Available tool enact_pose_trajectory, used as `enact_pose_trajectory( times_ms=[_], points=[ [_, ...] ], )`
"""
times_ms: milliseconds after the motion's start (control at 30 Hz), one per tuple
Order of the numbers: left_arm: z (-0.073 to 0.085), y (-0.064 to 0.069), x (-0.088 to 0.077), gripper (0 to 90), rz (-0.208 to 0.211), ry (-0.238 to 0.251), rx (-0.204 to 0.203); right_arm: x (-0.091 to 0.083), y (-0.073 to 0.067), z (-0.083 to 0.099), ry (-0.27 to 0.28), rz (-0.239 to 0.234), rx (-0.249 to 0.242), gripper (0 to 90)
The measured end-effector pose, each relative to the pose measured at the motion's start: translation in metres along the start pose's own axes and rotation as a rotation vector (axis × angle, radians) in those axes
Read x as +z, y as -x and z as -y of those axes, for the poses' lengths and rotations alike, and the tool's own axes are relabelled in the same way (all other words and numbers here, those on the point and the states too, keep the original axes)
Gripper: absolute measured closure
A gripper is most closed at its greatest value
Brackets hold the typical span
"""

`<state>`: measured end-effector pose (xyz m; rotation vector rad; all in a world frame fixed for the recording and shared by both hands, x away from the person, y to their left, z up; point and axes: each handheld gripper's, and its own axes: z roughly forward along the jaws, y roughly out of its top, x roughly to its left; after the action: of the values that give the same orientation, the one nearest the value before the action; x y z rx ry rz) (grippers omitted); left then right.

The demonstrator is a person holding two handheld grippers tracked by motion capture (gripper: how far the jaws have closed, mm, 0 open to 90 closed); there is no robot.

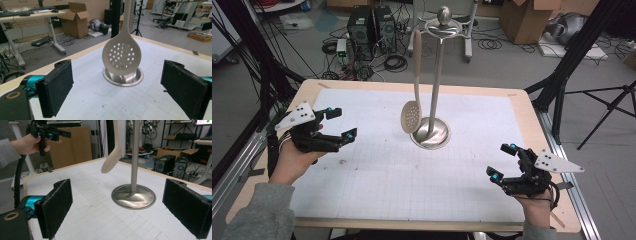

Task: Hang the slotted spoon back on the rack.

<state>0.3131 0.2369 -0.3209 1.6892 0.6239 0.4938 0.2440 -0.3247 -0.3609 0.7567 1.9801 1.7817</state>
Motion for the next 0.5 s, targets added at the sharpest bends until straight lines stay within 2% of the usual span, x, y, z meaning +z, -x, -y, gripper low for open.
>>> enact_pose_trajectory(
  times_ms=[500],
  points=[
    [0.017,0.002,-0.018,9.5,0.000,0.018,-0.005,0.005,0.000,0.000,-0.014,-0.001,-0.004,8.2]
  ],
)
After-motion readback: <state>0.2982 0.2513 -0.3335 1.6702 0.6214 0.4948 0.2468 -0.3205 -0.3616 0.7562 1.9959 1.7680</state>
